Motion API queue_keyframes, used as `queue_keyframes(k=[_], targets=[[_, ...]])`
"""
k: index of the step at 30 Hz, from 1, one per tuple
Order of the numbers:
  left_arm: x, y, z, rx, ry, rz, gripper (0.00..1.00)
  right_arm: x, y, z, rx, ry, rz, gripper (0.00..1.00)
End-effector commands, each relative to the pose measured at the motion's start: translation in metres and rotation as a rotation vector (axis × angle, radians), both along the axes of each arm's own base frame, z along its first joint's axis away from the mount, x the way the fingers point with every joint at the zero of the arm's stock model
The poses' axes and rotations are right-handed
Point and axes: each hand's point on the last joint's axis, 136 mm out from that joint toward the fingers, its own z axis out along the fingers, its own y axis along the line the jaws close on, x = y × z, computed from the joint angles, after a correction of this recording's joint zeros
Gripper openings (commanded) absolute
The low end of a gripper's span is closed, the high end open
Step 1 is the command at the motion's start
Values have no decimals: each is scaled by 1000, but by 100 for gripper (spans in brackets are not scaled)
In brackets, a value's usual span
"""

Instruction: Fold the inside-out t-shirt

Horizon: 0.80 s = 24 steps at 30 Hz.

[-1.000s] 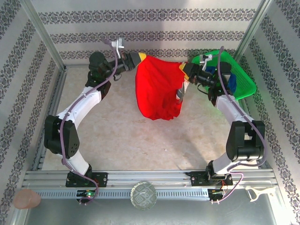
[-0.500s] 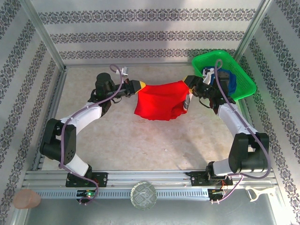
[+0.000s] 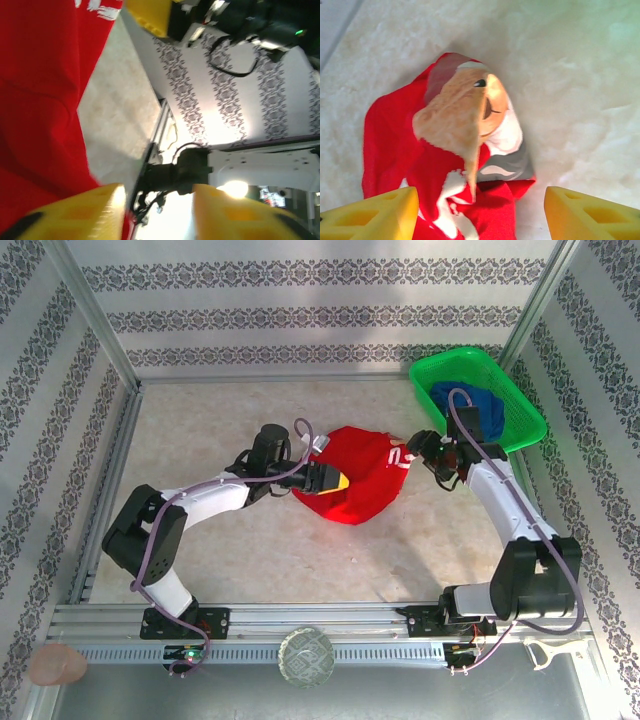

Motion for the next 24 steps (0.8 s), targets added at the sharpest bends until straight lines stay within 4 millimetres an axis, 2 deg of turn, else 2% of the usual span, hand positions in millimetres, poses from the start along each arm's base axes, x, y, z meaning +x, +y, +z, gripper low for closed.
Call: queue_keyframes(k=[1, 3, 6, 10, 13, 16, 19, 22, 24], targets=[[-1, 7, -1, 43, -62, 5, 63, -19, -8, -3, -107, 44, -1, 68], [5, 9, 9, 39, -89, 30, 73, -25, -6, -6, -130, 54, 3, 68], [21, 14, 18, 63, -124, 103, 82, -31, 3, -6, -167, 48, 13, 71], [62, 36, -8, 308, -162, 265, 91, -35, 19, -8, -186, 39, 28, 77], [85, 43, -32, 489, -160, 273, 91, -36, 36, -19, -185, 57, 47, 77], [97, 47, -54, 624, -135, 247, 91, -37, 56, -27, -192, 64, 74, 77], [95, 48, -73, 692, -89, 198, 90, -41, 74, -24, -237, 53, 99, 76], [80, 49, -87, 739, -77, 163, 90, -49, 85, -21, -252, 25, 117, 74], [69, 49, -96, 750, -56, 148, 90, -53, 92, -27, -221, 30, 130, 72]])
